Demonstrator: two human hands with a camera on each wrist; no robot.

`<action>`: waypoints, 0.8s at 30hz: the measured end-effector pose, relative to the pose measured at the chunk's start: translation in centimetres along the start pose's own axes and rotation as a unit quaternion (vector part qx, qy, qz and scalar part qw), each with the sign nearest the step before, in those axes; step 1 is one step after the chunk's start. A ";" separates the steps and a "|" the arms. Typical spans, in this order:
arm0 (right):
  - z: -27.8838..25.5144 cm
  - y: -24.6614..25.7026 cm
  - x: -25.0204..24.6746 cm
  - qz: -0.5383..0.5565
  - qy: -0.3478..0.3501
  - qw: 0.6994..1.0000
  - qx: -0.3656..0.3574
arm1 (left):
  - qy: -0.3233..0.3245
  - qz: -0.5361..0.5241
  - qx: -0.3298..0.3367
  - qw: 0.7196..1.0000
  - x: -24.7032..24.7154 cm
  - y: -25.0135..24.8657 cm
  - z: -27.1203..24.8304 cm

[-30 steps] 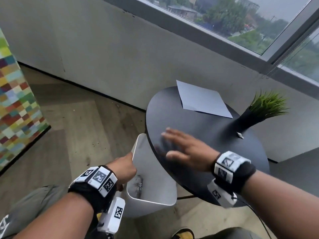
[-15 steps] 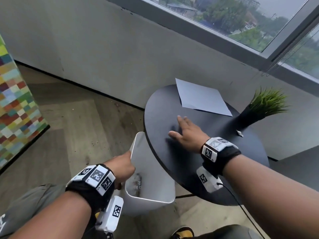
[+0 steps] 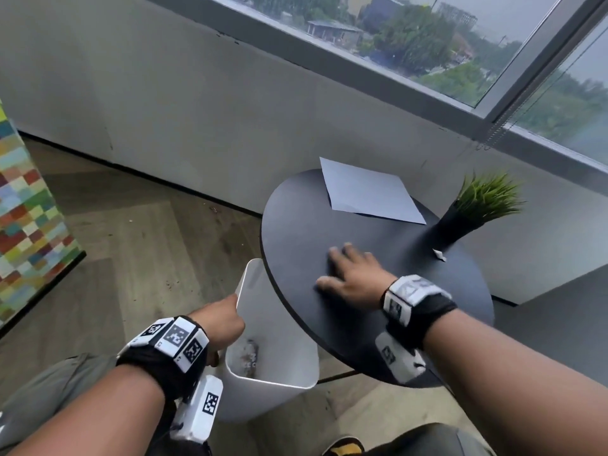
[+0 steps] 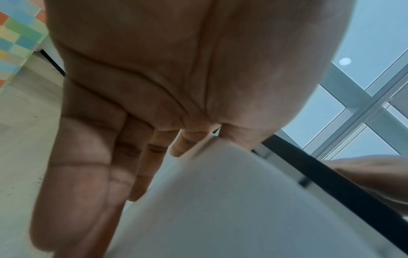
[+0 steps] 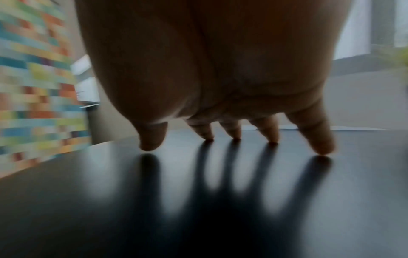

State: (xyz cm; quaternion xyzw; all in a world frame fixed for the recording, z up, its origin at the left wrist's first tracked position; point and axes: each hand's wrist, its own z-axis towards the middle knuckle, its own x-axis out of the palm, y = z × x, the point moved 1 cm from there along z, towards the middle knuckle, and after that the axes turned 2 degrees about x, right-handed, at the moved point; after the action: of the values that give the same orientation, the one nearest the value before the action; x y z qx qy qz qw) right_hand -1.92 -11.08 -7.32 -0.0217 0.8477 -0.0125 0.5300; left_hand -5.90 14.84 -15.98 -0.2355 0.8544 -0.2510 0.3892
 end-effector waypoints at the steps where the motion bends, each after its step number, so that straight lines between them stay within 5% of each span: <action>1: -1.8 1.5 0.6 -0.013 0.009 0.996 -0.089 | -0.004 0.011 0.007 1.000 0.0 -0.2 0.0; 3: -6.1 4.7 0.7 -0.002 0.027 0.964 -0.264 | -0.008 0.020 0.022 1.000 0.1 -0.6 -0.1; 5: -7.7 4.5 0.1 0.093 0.013 0.945 -0.314 | -0.010 0.022 0.021 0.999 0.2 -0.8 0.1; 8: -4.6 -1.8 0.0 0.170 -0.107 0.973 -0.111 | -0.020 0.053 -0.001 0.998 0.6 -0.6 0.3; 10: -3.5 -4.7 1.0 0.111 -0.080 0.985 0.109 | -0.024 0.067 0.001 0.997 0.8 -0.6 0.3; 11: -3.5 -4.7 2.0 0.106 -0.052 0.981 0.157 | -0.027 0.067 0.006 0.997 1.0 -0.6 0.5; 13: -4.8 -2.1 3.9 0.117 -0.024 0.986 0.116 | -0.031 0.068 0.002 0.997 1.2 -0.6 0.9; 16: -9.7 3.6 5.4 0.098 -0.039 0.992 -0.074 | -0.042 0.069 0.010 0.997 1.8 0.1 1.8; 20: -14.5 2.5 4.7 0.296 -0.082 0.918 -0.251 | -0.047 0.066 0.041 0.996 2.1 1.0 2.6; 24: -15.3 -5.9 4.0 0.426 -0.141 0.890 -0.078 | -0.054 0.078 0.011 0.995 2.3 4.1 4.0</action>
State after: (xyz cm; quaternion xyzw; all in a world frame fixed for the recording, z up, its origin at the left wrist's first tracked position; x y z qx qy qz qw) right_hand -17.29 -17.25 -3.98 0.2982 0.6903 0.2837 0.5951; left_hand -4.95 15.55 -22.07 -0.1771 0.8450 -0.2165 0.4559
